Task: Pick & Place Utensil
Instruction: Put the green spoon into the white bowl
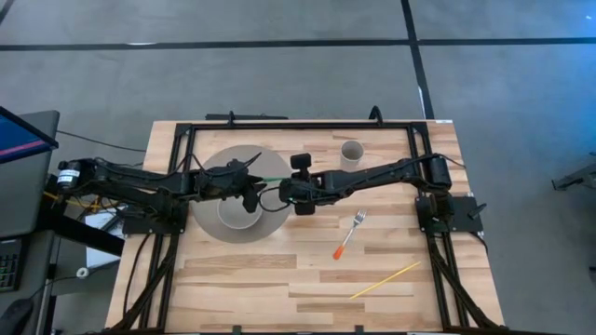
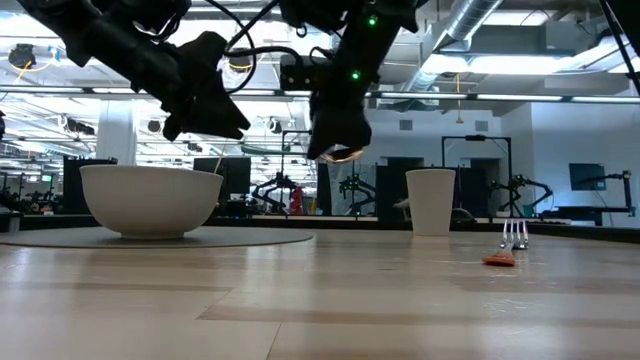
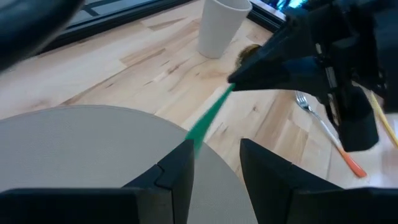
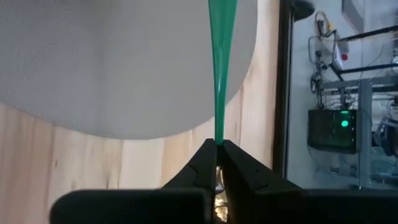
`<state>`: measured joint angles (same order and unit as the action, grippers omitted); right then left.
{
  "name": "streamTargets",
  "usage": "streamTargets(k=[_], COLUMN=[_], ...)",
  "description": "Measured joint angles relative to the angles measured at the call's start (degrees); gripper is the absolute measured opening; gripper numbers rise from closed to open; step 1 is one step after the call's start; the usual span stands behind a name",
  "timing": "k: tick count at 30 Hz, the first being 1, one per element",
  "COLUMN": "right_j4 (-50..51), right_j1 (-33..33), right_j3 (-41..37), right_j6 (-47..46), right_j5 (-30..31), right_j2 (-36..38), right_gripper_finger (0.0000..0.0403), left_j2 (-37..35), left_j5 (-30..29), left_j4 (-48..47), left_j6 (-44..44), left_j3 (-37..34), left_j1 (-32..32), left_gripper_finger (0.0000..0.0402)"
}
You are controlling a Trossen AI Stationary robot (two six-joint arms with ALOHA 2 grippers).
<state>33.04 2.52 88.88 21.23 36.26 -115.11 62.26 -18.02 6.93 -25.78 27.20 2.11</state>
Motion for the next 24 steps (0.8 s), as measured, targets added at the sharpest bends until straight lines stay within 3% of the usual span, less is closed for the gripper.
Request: streamTargets(k=[9, 24], right_j4=[-0.1, -9.2], right_j1=[0.3, -0.2], right_j3=[0.0, 0.0], right_j6=[0.2, 6.2], right_j5=[0.0, -0.1], right_j2=[0.0, 0.0], right_gripper_finger=[0.0007, 0.0010], left_j2=[0.1, 0.1], left_j5=[0.0, 0.2], left_j4=[-0.3, -1.0], left_j6=[-0.2, -1.1], left_j3=[0.0, 0.0], left_j1=[1.6, 1.6], left_gripper_finger=[0.0131, 0.0123])
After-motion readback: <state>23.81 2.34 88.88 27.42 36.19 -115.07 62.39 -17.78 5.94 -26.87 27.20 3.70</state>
